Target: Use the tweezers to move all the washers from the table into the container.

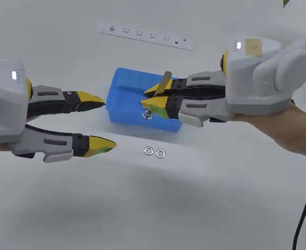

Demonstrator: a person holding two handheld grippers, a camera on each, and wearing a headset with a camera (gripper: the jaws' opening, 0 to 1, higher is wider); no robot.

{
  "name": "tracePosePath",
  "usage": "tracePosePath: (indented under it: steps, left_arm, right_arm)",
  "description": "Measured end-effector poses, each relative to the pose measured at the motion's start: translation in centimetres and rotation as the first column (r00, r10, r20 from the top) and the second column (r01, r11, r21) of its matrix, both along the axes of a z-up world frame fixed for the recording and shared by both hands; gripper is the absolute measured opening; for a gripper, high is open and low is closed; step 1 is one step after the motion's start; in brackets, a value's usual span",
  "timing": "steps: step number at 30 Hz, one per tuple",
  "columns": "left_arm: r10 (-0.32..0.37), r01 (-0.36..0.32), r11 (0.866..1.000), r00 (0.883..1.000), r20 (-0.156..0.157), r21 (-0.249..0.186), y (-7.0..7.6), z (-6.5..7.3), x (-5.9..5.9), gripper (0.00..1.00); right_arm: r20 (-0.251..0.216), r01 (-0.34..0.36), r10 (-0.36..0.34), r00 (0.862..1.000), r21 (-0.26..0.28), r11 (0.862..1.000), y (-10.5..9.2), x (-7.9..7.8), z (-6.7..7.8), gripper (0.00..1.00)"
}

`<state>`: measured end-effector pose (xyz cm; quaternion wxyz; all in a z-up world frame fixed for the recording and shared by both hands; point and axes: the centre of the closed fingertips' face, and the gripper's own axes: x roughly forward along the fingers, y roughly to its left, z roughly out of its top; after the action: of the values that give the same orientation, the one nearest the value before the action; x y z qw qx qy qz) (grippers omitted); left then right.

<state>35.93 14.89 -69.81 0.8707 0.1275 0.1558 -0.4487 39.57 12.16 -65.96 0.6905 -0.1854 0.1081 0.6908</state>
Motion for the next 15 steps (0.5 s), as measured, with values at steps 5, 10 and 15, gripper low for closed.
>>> tracePosePath:
  steps: [5, 10, 15]
  left_arm:
    - [-0.013, 0.013, 1.0, 1.0, -0.005, 0.0, -0.2, -0.4, -0.3, 0.48]
    - [-0.013, 0.012, 0.999, 1.0, -0.019, -0.032, -0.3, -0.4, -0.4, 0.53]
    - [-0.025, 0.024, 0.999, 0.999, -0.035, -0.048, -0.5, -0.6, -1.1, 0.62]
  right_arm:
    - [0.03, 0.005, -0.005, 1.0, 0.007, 1.0, 0.2, 1.3, 1.1, 0.08]
    - [0.057, 0.01, -0.011, 0.998, 0.01, 1.0, 0.5, 2.9, 1.7, 0.08]
    - [0.062, 0.031, -0.031, 0.998, -0.009, 0.999, 0.6, 5.5, 0.4, 0.08]
